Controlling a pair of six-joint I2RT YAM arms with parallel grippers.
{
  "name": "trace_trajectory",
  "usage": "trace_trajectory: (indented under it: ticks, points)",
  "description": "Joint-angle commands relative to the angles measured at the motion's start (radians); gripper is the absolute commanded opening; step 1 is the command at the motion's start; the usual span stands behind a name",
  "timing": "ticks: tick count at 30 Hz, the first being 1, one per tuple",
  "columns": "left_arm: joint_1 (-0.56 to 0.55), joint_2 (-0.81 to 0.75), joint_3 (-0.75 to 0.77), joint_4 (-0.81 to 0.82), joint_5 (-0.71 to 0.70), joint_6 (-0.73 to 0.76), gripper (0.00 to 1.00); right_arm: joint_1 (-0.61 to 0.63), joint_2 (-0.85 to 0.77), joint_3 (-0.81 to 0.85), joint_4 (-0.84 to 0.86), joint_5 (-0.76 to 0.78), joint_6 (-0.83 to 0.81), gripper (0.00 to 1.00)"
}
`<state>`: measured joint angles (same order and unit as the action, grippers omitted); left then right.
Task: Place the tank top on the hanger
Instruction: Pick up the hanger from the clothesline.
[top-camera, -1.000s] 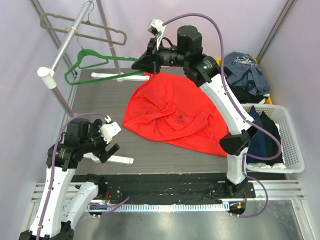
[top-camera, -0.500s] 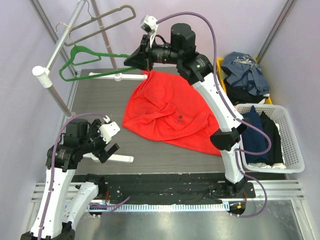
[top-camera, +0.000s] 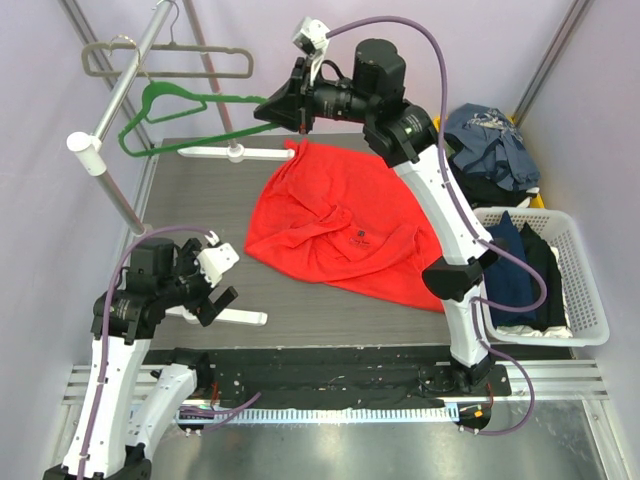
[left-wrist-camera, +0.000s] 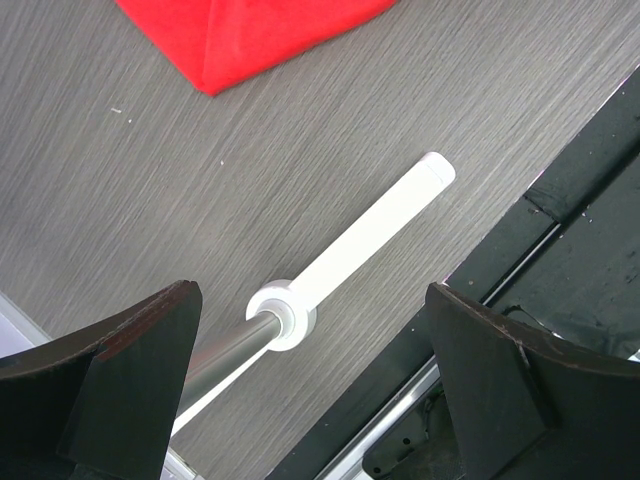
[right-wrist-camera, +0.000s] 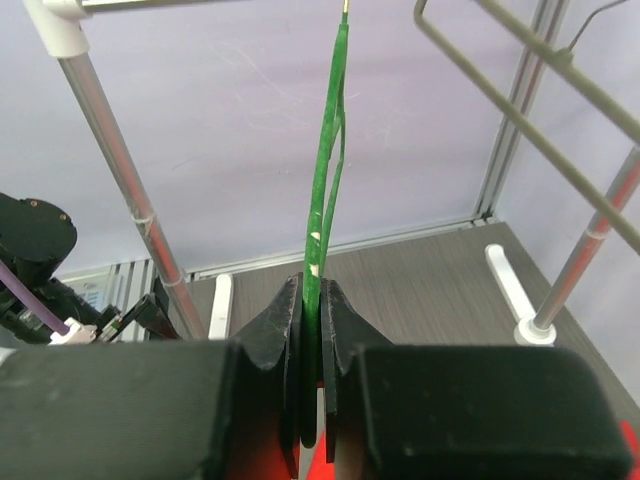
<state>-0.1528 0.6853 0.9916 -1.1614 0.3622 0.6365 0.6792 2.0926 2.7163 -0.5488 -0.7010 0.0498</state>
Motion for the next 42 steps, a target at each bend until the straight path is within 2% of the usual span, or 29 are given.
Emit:
trace_trajectory:
  ticks: [1, 12, 24, 33, 42]
  points:
    - [0.013, -0.004, 0.009, 0.017, 0.029, -0.008, 1.0, -0.018, -0.095, 0.072, 0.073, 0.072, 0.016, 0.01]
    - [0.027, 0.005, 0.027, 0.009, 0.047, -0.009, 1.0, -0.032, -0.12, 0.083, 0.073, 0.078, 0.027, 0.01]
    - [0.032, -0.001, 0.048, -0.003, 0.058, -0.001, 1.0, -0.107, -0.256, -0.087, 0.003, -0.009, 0.016, 0.01]
    - [0.03, 0.0, 0.067, 0.011, 0.115, 0.006, 1.0, -0.148, -0.459, -0.345, -0.08, -0.009, -0.114, 0.01]
    - [0.029, 0.025, 0.076, 0.011, 0.27, 0.049, 1.0, -0.276, -0.727, -0.749, -0.117, -0.048, -0.222, 0.01]
